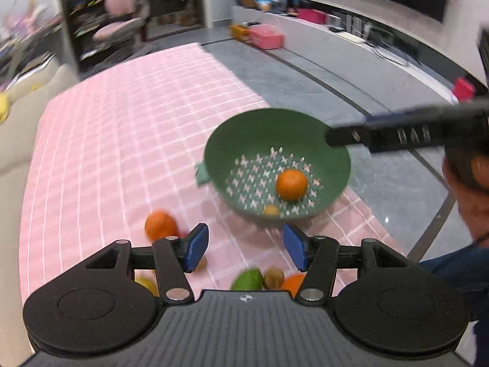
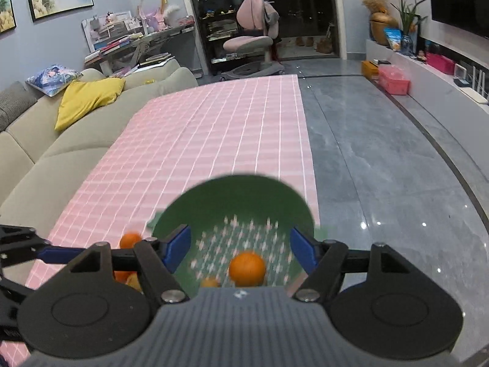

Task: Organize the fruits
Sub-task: 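Move both grippers back toward the remaining fruit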

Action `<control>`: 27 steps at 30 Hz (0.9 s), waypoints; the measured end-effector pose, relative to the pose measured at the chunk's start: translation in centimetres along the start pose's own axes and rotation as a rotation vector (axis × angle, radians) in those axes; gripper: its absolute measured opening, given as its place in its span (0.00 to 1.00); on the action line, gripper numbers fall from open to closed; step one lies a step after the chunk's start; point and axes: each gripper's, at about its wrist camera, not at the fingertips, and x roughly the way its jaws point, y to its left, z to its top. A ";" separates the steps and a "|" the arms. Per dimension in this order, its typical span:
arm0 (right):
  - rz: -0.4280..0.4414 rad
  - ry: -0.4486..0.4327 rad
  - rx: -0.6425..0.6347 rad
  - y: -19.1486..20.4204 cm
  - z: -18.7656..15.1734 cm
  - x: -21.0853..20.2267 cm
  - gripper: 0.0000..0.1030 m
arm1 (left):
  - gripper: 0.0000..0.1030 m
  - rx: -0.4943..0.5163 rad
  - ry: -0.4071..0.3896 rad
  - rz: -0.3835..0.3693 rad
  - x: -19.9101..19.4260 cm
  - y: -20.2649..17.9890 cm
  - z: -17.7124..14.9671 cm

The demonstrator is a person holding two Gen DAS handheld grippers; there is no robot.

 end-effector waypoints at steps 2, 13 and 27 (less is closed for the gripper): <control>-0.022 0.024 -0.006 0.7 -1.7 -0.5 0.67 | 0.65 -0.055 -0.009 0.010 -1.1 0.2 -1.1; -0.020 0.054 -0.086 3.9 -9.2 -2.8 0.88 | 0.69 -0.215 -0.058 0.059 -4.5 1.9 -7.5; 0.031 0.145 -0.211 6.8 -11.2 0.1 0.85 | 0.73 -0.242 -0.033 0.041 -2.5 3.1 -11.8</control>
